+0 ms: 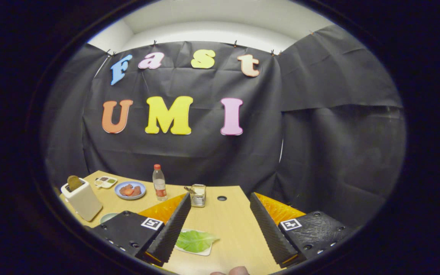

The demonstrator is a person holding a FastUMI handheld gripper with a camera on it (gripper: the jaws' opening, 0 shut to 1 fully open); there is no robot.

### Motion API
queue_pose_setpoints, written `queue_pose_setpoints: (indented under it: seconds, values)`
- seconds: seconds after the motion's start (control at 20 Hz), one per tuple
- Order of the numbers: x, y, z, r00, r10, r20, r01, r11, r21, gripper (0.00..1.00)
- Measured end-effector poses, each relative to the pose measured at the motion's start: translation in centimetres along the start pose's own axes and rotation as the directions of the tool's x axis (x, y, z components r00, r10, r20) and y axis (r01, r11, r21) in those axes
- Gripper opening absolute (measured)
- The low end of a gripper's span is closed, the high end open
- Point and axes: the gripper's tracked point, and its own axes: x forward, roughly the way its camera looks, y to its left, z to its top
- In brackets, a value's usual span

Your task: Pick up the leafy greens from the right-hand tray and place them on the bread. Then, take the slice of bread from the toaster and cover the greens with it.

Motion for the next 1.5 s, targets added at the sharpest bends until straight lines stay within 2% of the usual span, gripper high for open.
queue_pose_setpoints:
  seconds: [0.3, 0.6, 0.8, 1.05, 1.2, 1.35, 1.5]
  values:
    - [7.0, 0.0, -10.8, 0.981, 0.115, -0.156, -0.105, 0.992, 0.069, 0.95]
    - [13.0, 0.5, -20.1, 0.936, 0.188, -0.298, -0.159, 0.980, 0.121, 0.96]
    - [15.4, 0.7, -23.5, 0.907, 0.213, -0.363, -0.171, 0.975, 0.145, 0.96]
    - [16.9, 2.1, -25.5, 0.877, 0.255, -0.407, -0.204, 0.965, 0.164, 0.95]
    - [17.4, 3.0, -26.4, 0.859, 0.272, -0.435, -0.204, 0.959, 0.197, 0.75]
    - [17.6, 3.0, -26.5, 0.861, 0.270, -0.431, -0.195, 0.958, 0.212, 0.76]
    - [17.8, 2.9, -26.4, 0.855, 0.268, -0.443, -0.185, 0.957, 0.223, 0.54]
